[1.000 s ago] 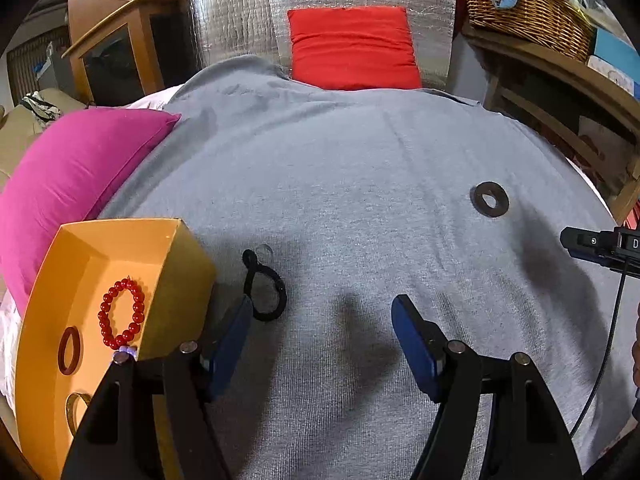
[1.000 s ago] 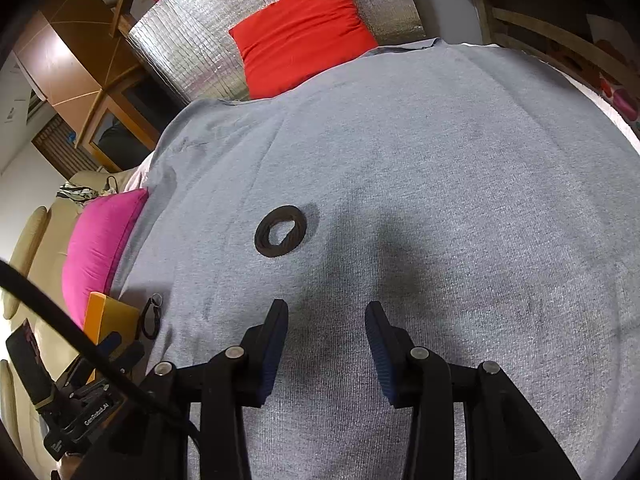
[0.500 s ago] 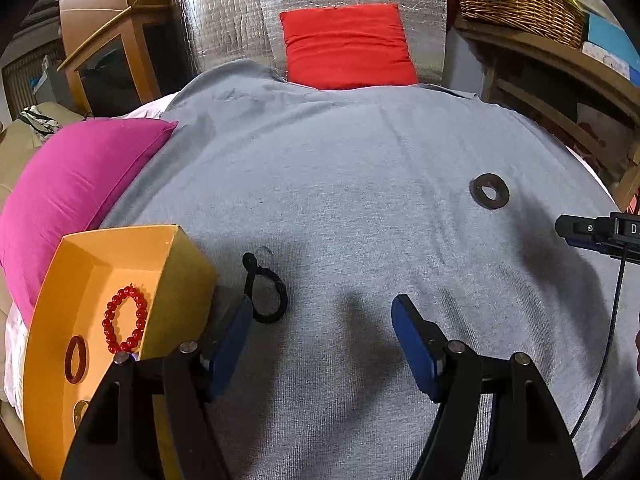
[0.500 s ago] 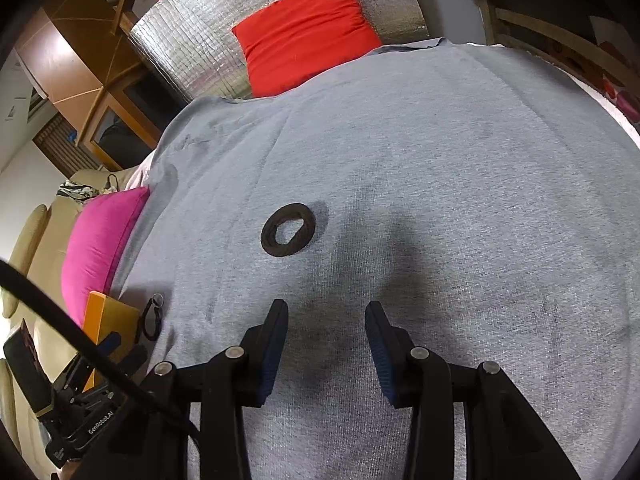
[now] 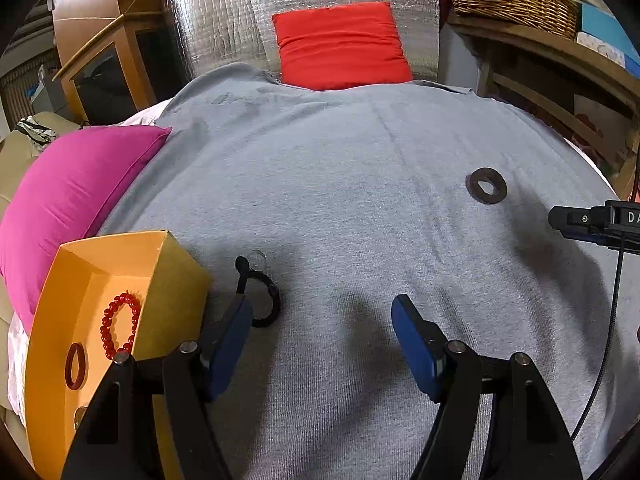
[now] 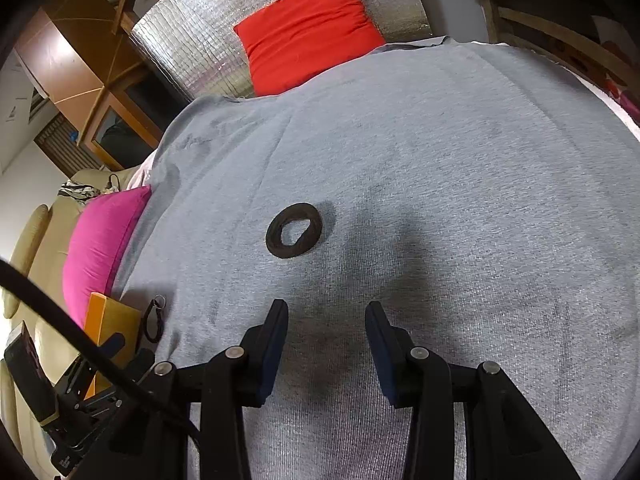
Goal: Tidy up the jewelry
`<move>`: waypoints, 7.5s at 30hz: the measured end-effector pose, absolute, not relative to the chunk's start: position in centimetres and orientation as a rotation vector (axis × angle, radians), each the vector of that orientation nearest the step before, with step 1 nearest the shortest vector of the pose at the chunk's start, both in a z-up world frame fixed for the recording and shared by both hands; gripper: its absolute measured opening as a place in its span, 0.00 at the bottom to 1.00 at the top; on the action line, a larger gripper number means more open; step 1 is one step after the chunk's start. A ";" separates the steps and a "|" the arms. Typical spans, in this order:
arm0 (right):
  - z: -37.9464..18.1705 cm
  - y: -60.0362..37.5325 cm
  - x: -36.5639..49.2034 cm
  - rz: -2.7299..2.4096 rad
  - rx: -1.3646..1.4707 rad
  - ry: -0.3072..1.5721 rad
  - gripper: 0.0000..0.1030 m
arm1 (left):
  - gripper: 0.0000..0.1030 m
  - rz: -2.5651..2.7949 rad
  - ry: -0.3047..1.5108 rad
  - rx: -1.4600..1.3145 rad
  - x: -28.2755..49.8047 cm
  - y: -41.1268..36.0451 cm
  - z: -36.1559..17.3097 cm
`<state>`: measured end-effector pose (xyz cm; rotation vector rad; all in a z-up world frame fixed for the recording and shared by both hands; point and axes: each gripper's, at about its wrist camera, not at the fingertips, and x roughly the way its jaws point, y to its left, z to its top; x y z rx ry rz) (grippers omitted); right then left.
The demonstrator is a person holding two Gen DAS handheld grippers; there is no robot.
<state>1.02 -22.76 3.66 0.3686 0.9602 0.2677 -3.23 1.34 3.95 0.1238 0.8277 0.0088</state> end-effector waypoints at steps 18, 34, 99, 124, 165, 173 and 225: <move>3.0 -22.7 2.1 0.267 0.373 0.966 0.42 | 0.71 -0.065 0.914 -0.137 -2.0 5.4 2.0; 2.7 -23.3 2.4 0.282 0.401 0.963 0.42 | 0.58 -0.053 0.917 -0.232 1.1 6.5 0.4; 8.5 -17.2 1.7 0.477 0.279 0.851 0.08 | 0.08 -0.205 0.730 -0.194 -6.2 4.1 7.9; 11.9 6.2 -11.9 0.967 0.105 0.843 0.08 | 0.08 0.197 0.700 -0.251 -24.7 22.9 10.6; 3.9 17.3 -15.9 1.031 -0.325 0.952 0.10 | 0.08 0.263 0.931 -0.416 -20.3 29.7 1.5; 3.8 17.2 -16.1 1.013 -0.324 0.948 0.10 | 0.08 0.262 0.952 -0.449 -20.3 30.0 0.7; 19.2 -13.1 -13.5 0.589 0.046 0.514 0.63 | 0.94 0.362 0.399 0.038 -23.8 9.9 22.8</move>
